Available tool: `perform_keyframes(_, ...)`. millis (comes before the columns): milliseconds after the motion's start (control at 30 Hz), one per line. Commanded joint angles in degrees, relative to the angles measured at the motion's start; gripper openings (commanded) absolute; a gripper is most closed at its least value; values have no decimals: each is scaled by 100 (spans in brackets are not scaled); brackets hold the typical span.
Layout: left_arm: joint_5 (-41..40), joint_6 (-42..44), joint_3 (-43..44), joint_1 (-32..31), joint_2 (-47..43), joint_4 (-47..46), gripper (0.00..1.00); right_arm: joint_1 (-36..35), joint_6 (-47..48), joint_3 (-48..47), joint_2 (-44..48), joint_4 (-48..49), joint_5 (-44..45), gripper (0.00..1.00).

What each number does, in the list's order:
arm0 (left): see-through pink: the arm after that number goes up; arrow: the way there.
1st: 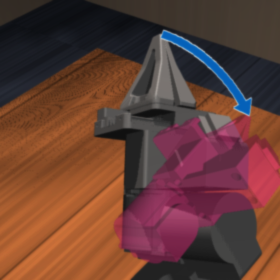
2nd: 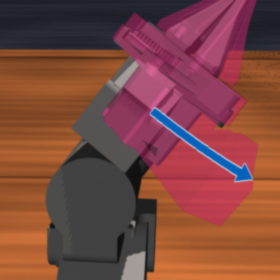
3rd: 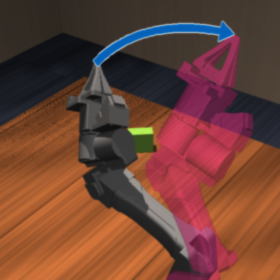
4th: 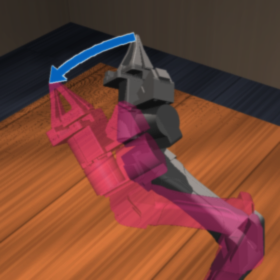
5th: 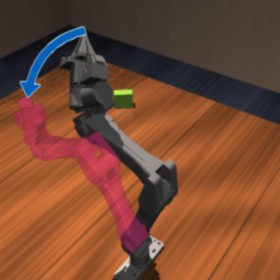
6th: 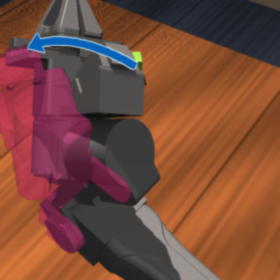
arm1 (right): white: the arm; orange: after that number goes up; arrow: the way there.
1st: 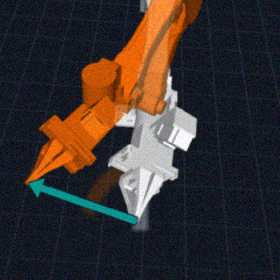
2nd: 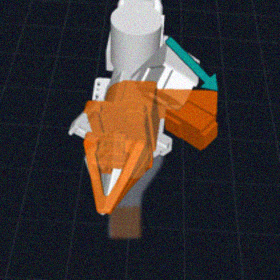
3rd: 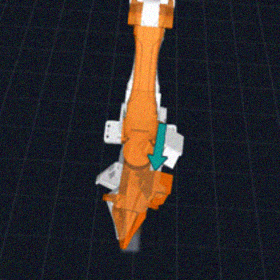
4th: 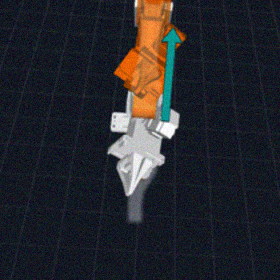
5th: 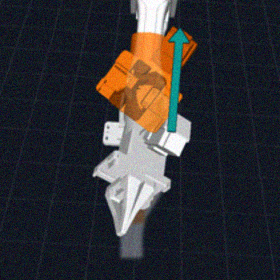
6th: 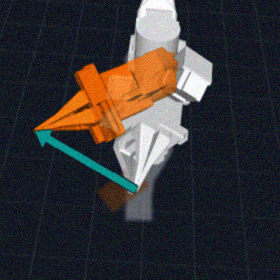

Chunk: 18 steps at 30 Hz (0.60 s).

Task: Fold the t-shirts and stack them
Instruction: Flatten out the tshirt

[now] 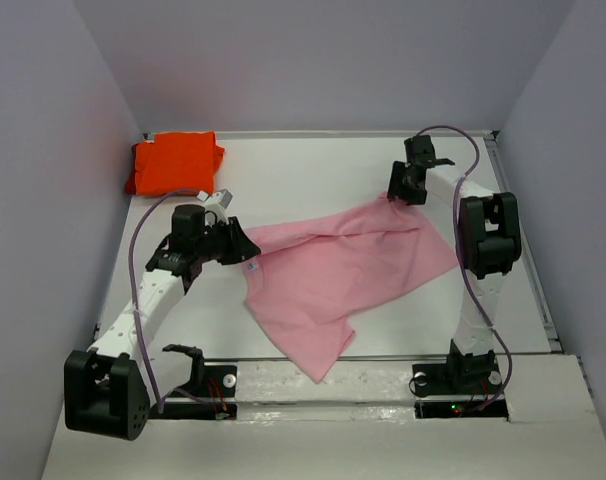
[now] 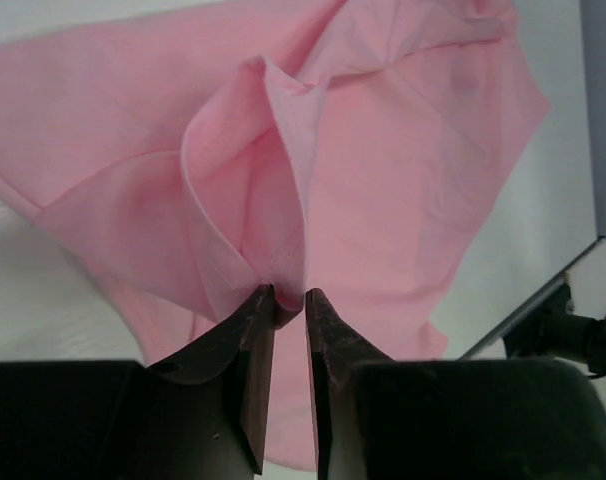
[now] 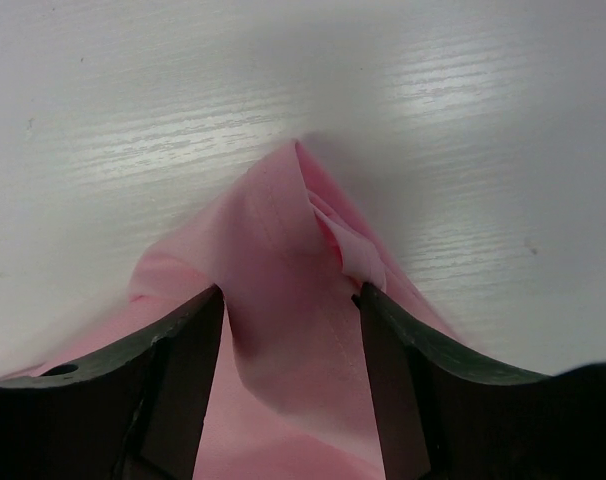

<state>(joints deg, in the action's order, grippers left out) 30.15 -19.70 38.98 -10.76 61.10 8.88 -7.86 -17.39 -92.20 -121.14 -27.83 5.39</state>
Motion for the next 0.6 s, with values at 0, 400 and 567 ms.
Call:
perform_keyframes(0,931,-516,-119,-40,-414,-484,38,30,69,-87,178,24,-125,63)
perform_keyframes(400,79,-350,637,-49,-627,-368,54,30,-2,132,231,129,-495,63)
perform_keyframes(567,-36,-393,602,-49,322,-1246,50,30,16,264,310,173,-495,63)
